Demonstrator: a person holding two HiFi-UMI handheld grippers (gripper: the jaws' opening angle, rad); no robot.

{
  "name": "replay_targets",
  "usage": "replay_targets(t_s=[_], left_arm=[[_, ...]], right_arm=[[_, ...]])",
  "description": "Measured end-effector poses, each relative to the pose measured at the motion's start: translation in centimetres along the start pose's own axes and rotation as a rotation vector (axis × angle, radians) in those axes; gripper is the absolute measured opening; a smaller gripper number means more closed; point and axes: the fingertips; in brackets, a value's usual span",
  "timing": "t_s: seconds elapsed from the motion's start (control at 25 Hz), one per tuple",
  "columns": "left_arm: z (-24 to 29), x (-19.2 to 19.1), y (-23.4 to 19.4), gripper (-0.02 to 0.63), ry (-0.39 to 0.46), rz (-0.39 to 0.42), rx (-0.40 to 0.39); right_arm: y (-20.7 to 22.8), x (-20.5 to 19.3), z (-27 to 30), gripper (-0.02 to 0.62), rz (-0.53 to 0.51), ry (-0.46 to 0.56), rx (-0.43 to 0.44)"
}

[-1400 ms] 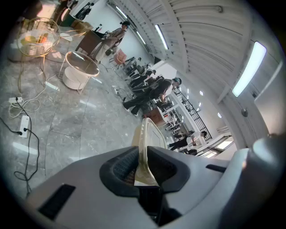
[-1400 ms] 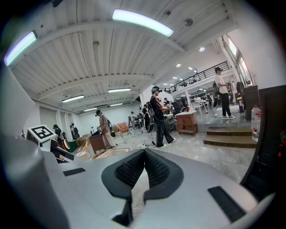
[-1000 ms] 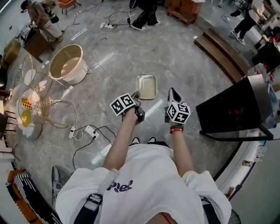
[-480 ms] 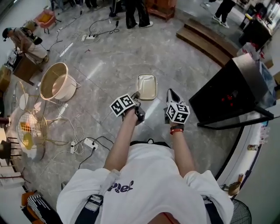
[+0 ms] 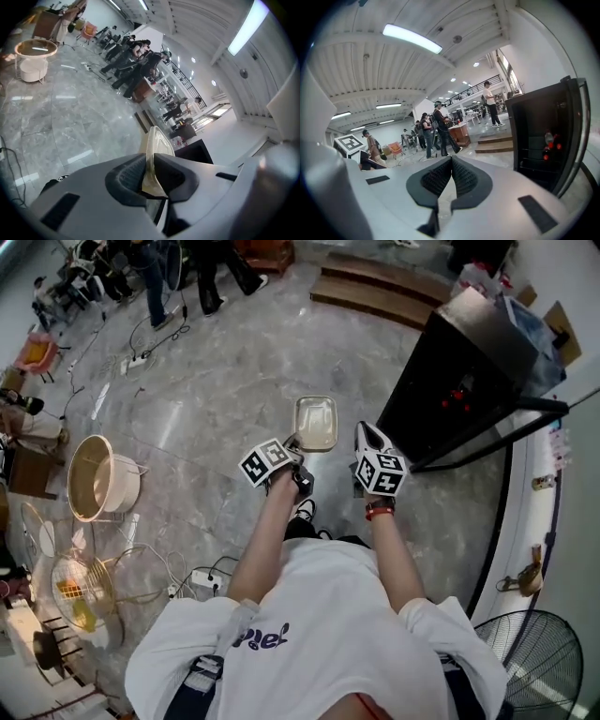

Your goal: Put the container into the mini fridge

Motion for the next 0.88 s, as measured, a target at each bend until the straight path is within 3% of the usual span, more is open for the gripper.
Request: replay_targets(t_s=[0.36,0.88], left_arm=[[10.8,-4.0,6.8,0.066,-0.214,0.113,-0.081],[20.5,-6.7,13.6,0.067,-0.447,0.241,-0.192]], right_arm=[[10.2,1.0,0.7,0.015,0.06,0.016,-0.223],[18.1,2.0,2.3,0.015,0.129,0.039,-0.471]])
Point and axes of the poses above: the fingertips, and each gripper's own axes: z forward along the fingers, y to its right, x out of its top, and after that the axes turned 9 degrees about -z, right-handed
